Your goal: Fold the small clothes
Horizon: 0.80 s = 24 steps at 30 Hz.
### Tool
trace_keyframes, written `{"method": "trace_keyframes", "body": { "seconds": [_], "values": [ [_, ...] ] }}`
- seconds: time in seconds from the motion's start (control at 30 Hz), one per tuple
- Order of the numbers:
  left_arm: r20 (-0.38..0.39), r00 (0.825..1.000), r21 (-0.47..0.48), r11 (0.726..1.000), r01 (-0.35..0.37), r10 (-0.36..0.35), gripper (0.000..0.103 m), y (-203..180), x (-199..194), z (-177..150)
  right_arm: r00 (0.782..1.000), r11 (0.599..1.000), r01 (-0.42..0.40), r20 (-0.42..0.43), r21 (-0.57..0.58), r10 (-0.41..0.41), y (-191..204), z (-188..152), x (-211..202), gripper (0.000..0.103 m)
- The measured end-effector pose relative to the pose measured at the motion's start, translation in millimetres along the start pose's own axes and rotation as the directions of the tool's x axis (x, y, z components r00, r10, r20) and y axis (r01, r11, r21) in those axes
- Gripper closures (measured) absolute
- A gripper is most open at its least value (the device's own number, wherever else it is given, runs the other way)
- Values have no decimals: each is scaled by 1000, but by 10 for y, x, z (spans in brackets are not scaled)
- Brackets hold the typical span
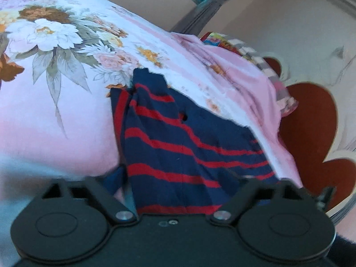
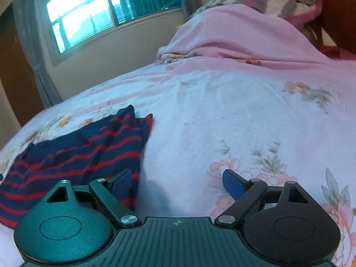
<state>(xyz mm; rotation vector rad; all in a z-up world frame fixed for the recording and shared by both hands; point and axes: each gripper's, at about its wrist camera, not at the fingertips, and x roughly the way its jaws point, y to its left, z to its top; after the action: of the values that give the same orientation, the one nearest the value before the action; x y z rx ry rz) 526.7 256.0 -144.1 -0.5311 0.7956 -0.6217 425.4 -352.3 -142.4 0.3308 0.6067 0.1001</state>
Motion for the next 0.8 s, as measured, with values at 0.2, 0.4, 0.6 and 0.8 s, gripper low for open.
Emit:
{"method": "trace_keyframes", "body": {
  "seconds": [0.2,0.4,0.6,0.8],
  "values": [
    [5,999,-92,995,37,-37,84,213,62,-69,1000,1000,-15,6,-5,15,-35,19,-47,15],
    [0,999,-134,990,42,-43,83,268,101,-37,999,1000,-28,17,10,28,-131,-29,-87,15],
    [19,998,-36,997,-64,64,95,51,111,-16,999,999,-30,25,28,30,-154,-20,-100,15],
    [57,996,-21,998,-63,64,96,-336,0,133,997,997,59,55,42,-61,-281,77,-188,15]
  ]
}}
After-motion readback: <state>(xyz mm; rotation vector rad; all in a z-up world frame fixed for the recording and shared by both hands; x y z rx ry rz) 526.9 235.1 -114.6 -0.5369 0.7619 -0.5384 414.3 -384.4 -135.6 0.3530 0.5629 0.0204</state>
